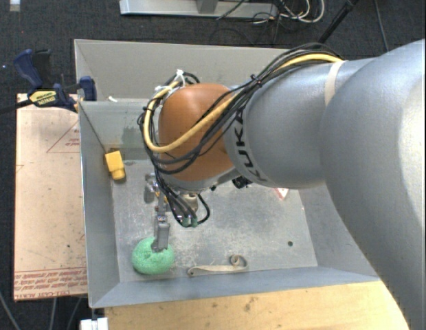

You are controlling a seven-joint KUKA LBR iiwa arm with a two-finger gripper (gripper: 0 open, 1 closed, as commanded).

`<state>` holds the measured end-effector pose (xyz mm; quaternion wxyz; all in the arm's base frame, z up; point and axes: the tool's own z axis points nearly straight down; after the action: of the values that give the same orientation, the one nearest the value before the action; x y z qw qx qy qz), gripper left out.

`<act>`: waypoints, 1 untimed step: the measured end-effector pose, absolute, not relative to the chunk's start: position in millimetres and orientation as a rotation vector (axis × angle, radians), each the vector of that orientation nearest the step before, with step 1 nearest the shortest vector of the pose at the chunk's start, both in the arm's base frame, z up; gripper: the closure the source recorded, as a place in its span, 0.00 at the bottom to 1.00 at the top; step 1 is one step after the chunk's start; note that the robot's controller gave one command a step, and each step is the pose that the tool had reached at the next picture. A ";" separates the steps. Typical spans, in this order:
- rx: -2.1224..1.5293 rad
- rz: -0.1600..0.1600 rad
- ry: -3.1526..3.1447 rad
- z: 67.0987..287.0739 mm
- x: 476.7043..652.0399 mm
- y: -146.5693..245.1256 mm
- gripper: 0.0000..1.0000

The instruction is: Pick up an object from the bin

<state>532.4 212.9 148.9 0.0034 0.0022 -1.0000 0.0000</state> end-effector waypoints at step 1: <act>0.001 -0.002 -3.141 153.7 534.2 211.8 0.00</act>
Offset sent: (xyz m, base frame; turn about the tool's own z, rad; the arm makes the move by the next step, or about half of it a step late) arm -0.0530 -0.0151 -0.0542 -0.2087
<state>534.2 211.8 153.7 0.0001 0.0002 -1.0000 -0.0007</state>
